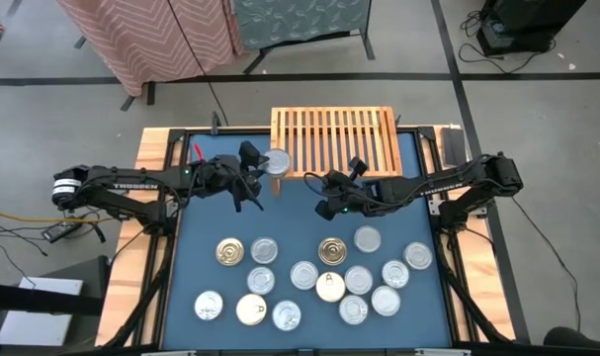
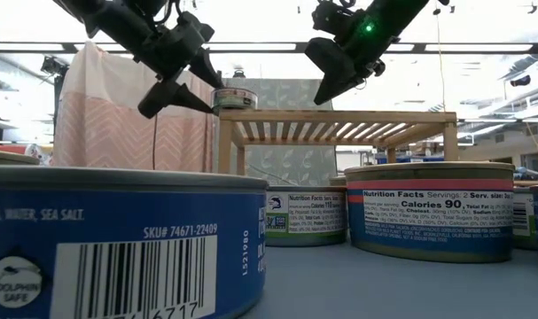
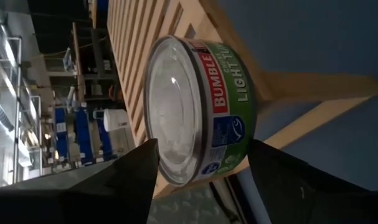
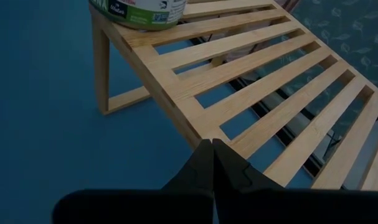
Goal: Stack canned seafood by type on shelf
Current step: Put the green tuna can on the shelf, then stack the green tuna can on top of the green tuna can on the shelf
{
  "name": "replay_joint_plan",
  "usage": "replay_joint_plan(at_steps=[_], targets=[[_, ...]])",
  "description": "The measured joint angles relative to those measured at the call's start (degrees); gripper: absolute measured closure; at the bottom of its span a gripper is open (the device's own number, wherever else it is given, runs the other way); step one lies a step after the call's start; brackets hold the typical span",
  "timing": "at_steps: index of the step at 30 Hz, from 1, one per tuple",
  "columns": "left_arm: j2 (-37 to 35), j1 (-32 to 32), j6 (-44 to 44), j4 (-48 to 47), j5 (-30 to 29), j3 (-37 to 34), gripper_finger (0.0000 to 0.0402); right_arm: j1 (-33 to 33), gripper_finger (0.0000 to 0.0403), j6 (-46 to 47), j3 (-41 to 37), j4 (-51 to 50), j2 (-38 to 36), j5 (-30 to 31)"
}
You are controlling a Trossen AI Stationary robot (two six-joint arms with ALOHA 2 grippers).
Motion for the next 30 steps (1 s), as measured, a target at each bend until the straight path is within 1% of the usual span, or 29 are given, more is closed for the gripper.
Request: replay_joint_plan(at_steps=[9,13,16,24,26,30], targets=[[0.0,0.3,1.0,0.5,1.6,0.0,0.0151,0.0,0.0403,0.1,0.0,0.0,0.0,-0.1],[0.0,0.9,2.3,0.4,1.6,1.3,0.0151,0.0,0.0403,1.0,0.0,0.0,0.0,-0.1],[0.0,2.1,2.4,-0.3,2.9,2.5,0.0151,0.1,0.0403,1.0,0.0,0.0,0.0,-0.7],[3.6,3.4,2.1,-2.1,4.4,4.6,0.0151,0.6,0.0403,1.1,0.0,0.1,0.0,-1.2],[4.4,3.3,2.1,-2.2,4.0,4.6,0.0151,0.9,0.0403,1.3,0.0,0.1,0.0,-1.3],[4.2,3.3,-0.3,-5.1,-0.2,4.6,0.0151,1.6,0.0403,1.4,0.0,0.0,0.0,-1.3]])
